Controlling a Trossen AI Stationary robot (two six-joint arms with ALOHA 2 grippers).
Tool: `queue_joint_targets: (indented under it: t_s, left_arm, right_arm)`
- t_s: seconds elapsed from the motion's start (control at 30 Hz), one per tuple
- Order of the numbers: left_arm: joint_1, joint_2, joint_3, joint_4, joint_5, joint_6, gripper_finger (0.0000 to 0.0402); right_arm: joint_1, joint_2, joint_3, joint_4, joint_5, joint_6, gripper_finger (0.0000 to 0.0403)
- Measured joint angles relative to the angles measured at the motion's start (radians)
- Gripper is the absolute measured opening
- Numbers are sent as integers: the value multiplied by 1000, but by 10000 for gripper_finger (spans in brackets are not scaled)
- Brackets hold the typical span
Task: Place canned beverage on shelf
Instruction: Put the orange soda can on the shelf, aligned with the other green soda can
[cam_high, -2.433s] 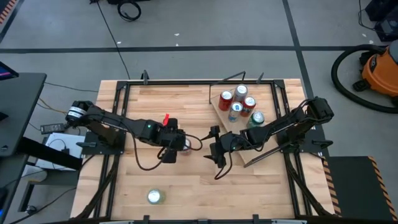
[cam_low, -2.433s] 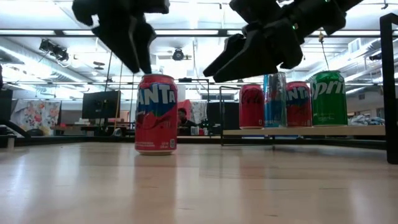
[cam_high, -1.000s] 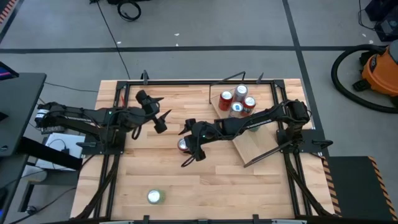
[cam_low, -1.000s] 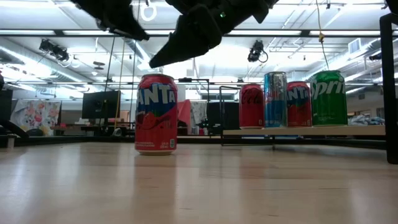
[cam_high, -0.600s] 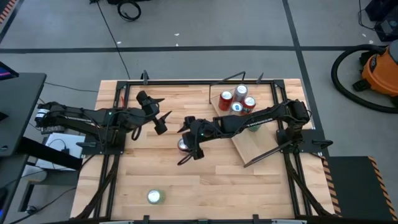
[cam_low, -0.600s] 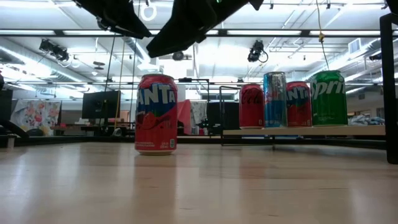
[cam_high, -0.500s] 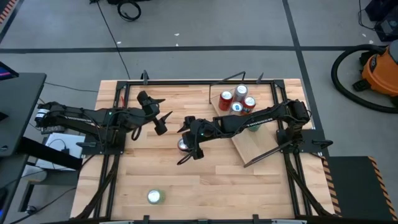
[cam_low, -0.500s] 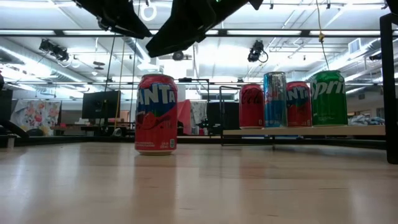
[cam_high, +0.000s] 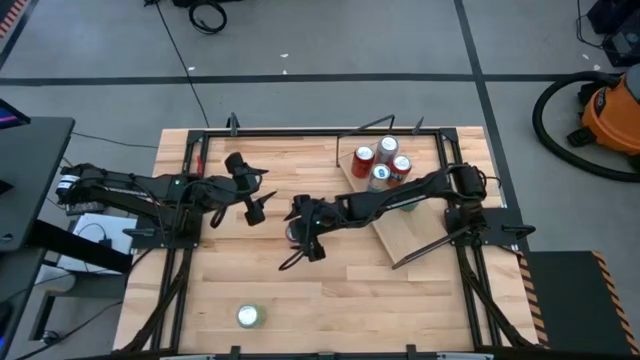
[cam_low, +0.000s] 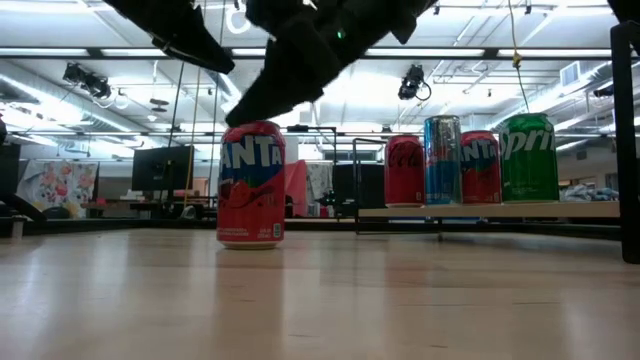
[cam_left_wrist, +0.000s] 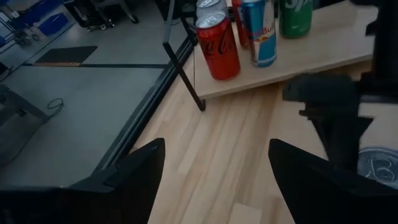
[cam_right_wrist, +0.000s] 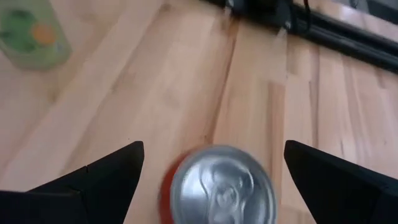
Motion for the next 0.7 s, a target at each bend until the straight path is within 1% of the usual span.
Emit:
queue_joint_targets:
  t_s: [0.1, 0.27, 0.37, 0.57, 0.7]
  left_arm:
    - [0, 0, 0, -4, 0, -3, 297]
    - [0, 0, 0, -5, -1, -8, 297]
    - [0, 0, 0, -3, -1, -11, 297]
    - [0, 0, 0, -5, -3, -12, 297]
    - [0, 0, 0, -5, -3, -12, 297]
  right_arm:
    - [0, 23, 0, -2, 35, -11, 399]
    - [-4, 28, 0, -47, 35, -23, 395]
    - [-7, 27, 0, -61, 33, -10, 379]
    - [-13, 26, 0, -66, 21, 9, 331]
    - [-16, 26, 0, -67, 22, 21, 320]
